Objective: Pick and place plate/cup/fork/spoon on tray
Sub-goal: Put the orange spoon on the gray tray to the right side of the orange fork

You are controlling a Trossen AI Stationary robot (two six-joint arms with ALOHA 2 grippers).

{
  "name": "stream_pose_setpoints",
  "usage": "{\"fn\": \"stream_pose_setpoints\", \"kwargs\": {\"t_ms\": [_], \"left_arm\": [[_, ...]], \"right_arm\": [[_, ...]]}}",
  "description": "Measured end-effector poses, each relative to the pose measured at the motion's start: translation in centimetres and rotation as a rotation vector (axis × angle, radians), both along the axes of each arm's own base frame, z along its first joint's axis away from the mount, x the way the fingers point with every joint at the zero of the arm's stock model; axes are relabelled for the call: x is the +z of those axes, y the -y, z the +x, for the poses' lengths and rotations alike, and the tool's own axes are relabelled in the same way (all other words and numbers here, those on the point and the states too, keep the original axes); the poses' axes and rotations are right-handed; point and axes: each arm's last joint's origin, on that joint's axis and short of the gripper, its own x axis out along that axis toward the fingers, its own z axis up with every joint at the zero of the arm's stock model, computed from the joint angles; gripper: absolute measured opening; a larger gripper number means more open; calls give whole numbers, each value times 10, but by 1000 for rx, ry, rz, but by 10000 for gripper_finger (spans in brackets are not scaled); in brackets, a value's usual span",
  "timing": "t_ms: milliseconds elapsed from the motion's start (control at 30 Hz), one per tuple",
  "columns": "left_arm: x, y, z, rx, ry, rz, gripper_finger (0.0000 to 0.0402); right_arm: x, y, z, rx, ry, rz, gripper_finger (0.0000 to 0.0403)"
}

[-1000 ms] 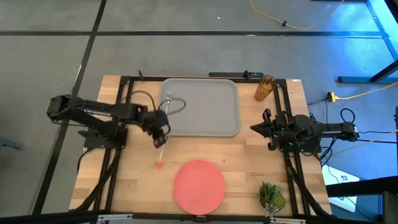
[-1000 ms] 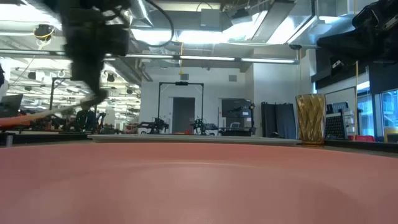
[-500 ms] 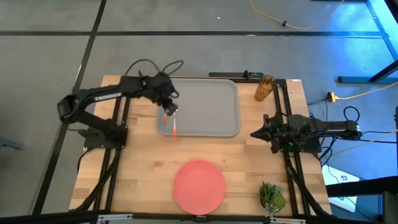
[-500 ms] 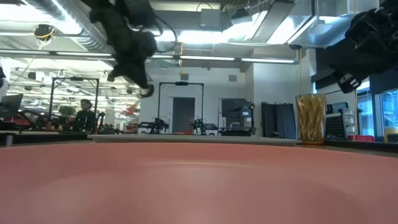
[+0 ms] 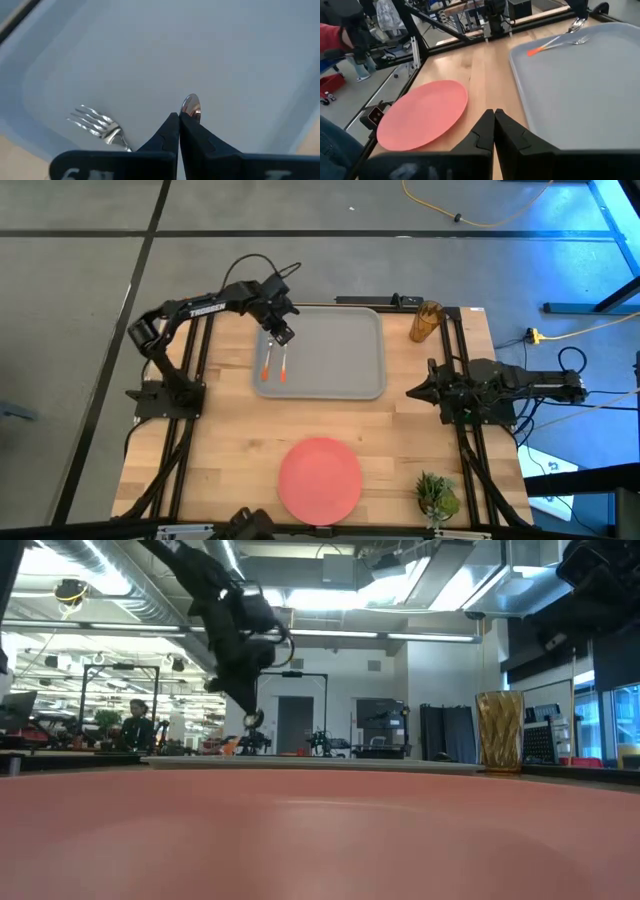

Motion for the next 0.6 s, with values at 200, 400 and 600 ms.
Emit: {"fn": "stream_pose_setpoints", "kwargs": {"t_ms": [200,400,600], "left_arm": [[-18,-14,-1,9,-42,-15,0],[-30,-24,-3,17,-60,-21,0],[-43,-30,-3,21,-105,-17,0]], "right_arm": [[-2,0,0,-1,-28,3,12],[-3,0,0,-1,-35,2,12],[-3,0,0,-9,-37,3,12]]}}
